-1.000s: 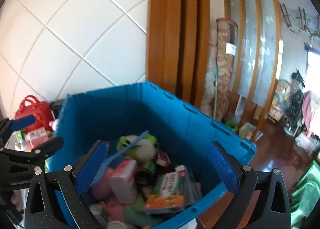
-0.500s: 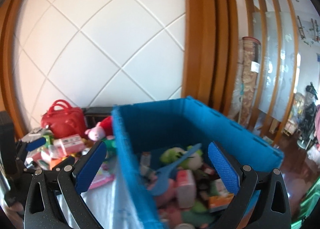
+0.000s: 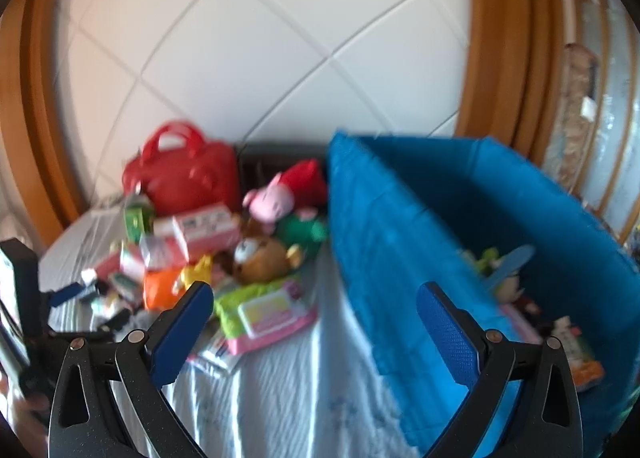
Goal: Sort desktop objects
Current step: 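Return both grippers from the crate to the pile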
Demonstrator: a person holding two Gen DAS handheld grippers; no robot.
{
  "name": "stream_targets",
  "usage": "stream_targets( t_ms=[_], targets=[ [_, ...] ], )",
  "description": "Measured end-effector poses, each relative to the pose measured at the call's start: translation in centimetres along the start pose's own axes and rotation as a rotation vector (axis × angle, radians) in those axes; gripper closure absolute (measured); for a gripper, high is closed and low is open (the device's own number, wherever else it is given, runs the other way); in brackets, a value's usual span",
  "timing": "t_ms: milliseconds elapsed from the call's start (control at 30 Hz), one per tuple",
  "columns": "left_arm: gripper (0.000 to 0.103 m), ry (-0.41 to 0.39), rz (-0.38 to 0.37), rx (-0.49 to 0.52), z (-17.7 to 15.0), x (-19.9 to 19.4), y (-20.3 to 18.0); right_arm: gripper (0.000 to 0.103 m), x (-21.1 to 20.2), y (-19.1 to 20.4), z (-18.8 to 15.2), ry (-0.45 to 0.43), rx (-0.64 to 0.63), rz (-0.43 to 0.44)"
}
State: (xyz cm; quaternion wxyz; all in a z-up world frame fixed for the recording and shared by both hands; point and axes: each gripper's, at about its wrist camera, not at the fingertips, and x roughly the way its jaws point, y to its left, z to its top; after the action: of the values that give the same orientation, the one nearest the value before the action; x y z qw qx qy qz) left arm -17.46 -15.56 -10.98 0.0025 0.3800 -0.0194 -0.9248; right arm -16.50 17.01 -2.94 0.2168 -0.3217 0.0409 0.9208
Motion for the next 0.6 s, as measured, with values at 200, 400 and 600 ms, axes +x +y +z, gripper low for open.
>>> stream_targets(
  t_ms=[200, 400, 600],
  targets=[
    [0.005, 0.107, 0.08, -0.072, -1.5, 5.2, 5.4, 0.0, 7.5, 2.2, -0.6, 0.141, -0.011, 0.033],
    [0.005, 0.149, 0.107, -0.177, 0.5, 10.3, 9.2, 0.0, 15.5, 3.0, -1.0, 0.27, -0.003, 0.041],
    [0.005, 0.102, 0.077, -0.231, 5.4, 14.3, 9.5, 0.0, 22.5, 3.5, -1.5, 0.363, 0.011, 0.046]
  ],
)
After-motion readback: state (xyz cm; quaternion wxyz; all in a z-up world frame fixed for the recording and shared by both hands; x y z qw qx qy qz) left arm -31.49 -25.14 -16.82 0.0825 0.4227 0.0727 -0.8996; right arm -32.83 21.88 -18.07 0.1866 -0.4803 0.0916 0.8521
